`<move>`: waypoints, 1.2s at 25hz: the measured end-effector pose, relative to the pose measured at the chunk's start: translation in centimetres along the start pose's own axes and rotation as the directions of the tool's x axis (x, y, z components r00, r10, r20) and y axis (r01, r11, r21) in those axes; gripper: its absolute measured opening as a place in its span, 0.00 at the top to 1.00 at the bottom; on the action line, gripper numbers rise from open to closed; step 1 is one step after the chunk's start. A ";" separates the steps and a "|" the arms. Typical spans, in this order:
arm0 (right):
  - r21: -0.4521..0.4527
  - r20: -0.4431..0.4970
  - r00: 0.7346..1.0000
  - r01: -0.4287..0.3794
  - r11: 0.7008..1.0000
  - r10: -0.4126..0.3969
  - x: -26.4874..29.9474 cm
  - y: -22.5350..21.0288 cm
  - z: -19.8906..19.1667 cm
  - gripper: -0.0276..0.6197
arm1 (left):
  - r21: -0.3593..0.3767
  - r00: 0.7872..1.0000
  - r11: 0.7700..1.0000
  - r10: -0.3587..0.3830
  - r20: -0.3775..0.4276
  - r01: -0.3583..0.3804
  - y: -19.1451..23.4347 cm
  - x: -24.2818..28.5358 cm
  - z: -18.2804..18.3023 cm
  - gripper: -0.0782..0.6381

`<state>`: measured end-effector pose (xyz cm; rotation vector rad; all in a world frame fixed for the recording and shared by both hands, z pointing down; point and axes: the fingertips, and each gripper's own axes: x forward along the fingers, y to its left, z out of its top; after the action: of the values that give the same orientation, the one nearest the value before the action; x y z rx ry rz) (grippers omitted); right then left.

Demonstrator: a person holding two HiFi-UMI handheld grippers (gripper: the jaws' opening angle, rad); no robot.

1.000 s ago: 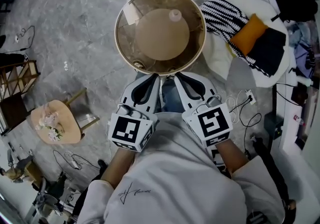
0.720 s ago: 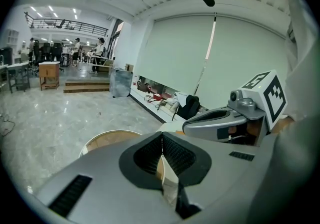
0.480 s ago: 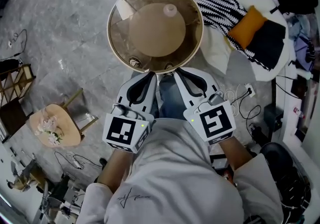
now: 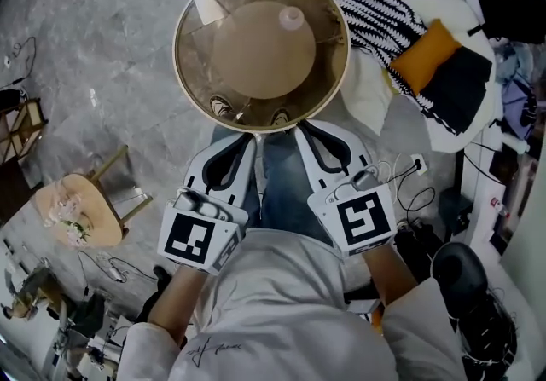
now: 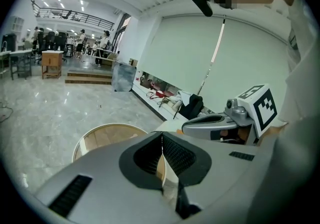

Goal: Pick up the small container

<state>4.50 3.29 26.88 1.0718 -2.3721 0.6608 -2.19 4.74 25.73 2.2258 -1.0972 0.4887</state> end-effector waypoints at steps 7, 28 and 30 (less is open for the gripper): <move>0.019 -0.004 1.000 0.010 1.000 -0.010 2.6 -1.4 -0.8 0.93 | -0.007 1.000 1.000 0.018 0.001 -0.018 1.9 2.1 -0.1 0.87; 0.059 -0.035 0.997 0.065 0.996 -0.063 9.6 -5.2 -5.9 0.93 | -0.036 0.999 0.999 0.016 -0.034 -0.018 7.1 7.9 -4.0 0.87; 0.065 -0.036 0.997 0.071 0.995 -0.069 10.5 -5.9 -6.5 0.93 | -0.042 0.999 0.999 0.018 -0.043 -0.020 7.3 8.5 -4.5 0.87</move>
<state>4.20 -2.23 39.35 1.1573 -2.2867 0.7312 -3.33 -0.70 36.40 2.1607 -1.0972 0.5140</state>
